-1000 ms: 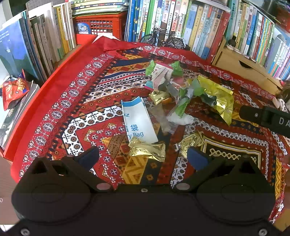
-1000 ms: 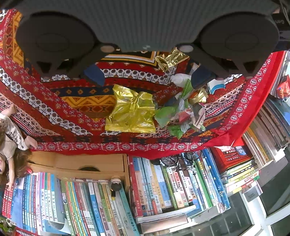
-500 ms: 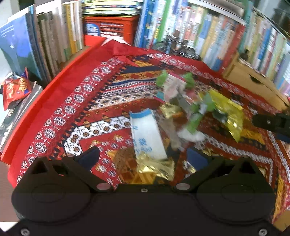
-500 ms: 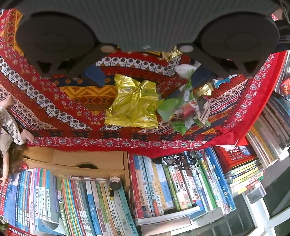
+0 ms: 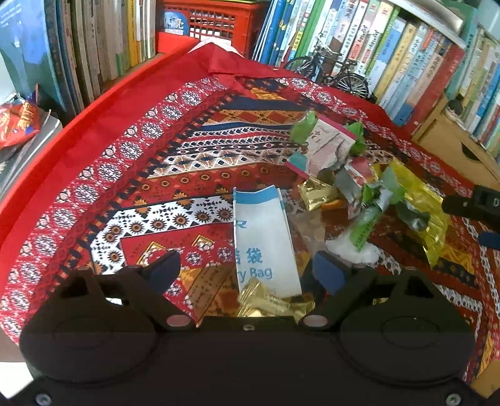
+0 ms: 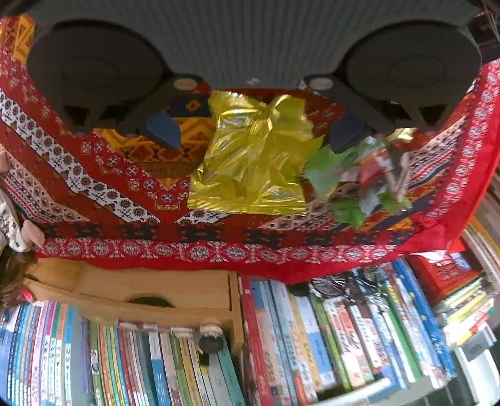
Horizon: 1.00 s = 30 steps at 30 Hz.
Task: Collect trash
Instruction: 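Grasp the gold foil bag with the right tool while the left tool grasps the white paper bag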
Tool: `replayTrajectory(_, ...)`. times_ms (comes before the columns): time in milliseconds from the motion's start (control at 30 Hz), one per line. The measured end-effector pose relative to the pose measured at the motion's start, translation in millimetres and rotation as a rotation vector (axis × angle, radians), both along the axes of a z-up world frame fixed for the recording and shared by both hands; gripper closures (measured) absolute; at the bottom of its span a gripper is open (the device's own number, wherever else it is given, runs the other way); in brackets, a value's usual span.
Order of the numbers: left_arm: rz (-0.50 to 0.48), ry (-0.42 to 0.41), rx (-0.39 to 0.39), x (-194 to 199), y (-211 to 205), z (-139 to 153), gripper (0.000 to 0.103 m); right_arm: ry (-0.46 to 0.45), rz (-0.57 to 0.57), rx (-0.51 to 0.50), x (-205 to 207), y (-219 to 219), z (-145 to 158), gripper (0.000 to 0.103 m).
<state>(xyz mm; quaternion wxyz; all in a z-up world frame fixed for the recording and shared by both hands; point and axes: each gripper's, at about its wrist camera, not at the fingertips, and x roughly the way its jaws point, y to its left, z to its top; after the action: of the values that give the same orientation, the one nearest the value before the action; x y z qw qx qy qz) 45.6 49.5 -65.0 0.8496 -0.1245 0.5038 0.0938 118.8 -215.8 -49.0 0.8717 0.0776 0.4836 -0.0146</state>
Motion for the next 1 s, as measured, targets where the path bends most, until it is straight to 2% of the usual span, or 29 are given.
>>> replayTrajectory(233, 0.016, 0.018, 0.002, 21, -3, -23, 0.013, 0.069, 0.013, 0.011, 22, -4, -39, 0.0)
replayTrajectory(533, 0.023, 0.047, -0.014, 35, -5, -44, 0.029, 0.142, 0.029, 0.048, 29, -4, -78, 0.0)
replayTrajectory(600, 0.021, 0.055, -0.013, 36, -6, -47, 0.034, 0.119, 0.043, 0.024, 26, -1, -81, 0.0)
replayTrajectory(833, 0.036, 0.066, -0.02, 35, -4, -55, 0.035, 0.094, 0.094, -0.066, 22, 13, -89, 0.0)
replayTrajectory(933, 0.036, 0.053, -0.03, 33, -4, -54, 0.046, 0.1, 0.089, -0.081, 23, 16, -89, 0.0)
replayTrajectory(967, 0.037, 0.048, -0.037, 33, -3, -53, 0.054, 0.108, 0.092, -0.078, 25, 15, -89, 0.0)
replayTrajectory(1000, 0.04, 0.046, -0.046, 32, -2, -52, 0.056, 0.115, 0.098, -0.074, 26, 14, -88, 0.0)
